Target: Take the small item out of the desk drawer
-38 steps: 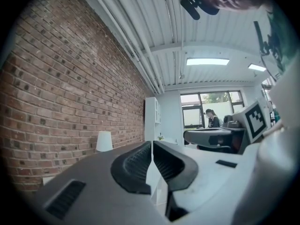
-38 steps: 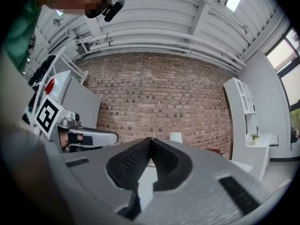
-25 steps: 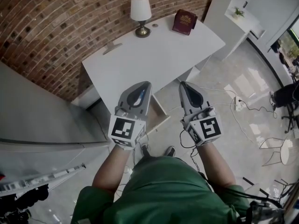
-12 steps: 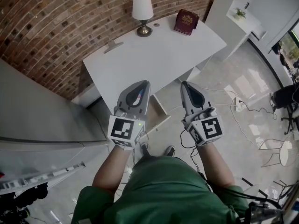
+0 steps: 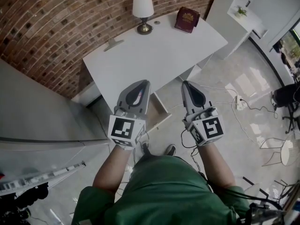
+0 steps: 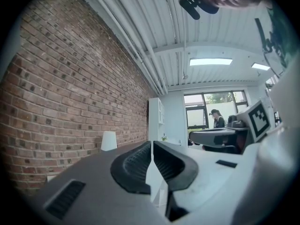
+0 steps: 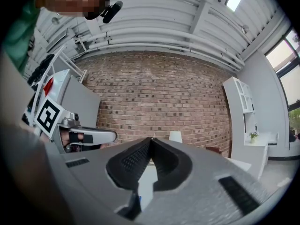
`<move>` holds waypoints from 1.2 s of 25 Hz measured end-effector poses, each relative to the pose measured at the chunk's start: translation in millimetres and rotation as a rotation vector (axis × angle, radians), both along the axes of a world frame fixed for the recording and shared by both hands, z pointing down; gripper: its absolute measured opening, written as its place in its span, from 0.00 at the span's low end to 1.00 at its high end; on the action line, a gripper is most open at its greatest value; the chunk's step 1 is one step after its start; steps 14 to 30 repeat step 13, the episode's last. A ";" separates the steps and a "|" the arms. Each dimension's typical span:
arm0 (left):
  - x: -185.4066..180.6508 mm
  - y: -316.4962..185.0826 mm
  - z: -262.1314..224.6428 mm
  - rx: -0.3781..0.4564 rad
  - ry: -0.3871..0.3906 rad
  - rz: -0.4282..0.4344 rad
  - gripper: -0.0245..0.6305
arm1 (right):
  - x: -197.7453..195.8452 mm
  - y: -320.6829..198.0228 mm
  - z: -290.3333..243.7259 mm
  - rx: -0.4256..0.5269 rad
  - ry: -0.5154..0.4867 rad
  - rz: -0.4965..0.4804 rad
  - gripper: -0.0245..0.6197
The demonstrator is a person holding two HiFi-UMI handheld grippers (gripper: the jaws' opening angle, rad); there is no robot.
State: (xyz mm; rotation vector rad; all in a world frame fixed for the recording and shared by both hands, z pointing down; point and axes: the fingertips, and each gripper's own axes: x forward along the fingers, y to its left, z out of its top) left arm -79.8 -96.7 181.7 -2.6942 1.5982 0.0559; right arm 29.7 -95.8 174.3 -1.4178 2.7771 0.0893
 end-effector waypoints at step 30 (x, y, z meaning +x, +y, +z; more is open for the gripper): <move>-11.3 -0.8 8.3 -0.016 0.002 -0.008 0.06 | -6.4 0.9 2.2 -0.009 0.002 0.008 0.04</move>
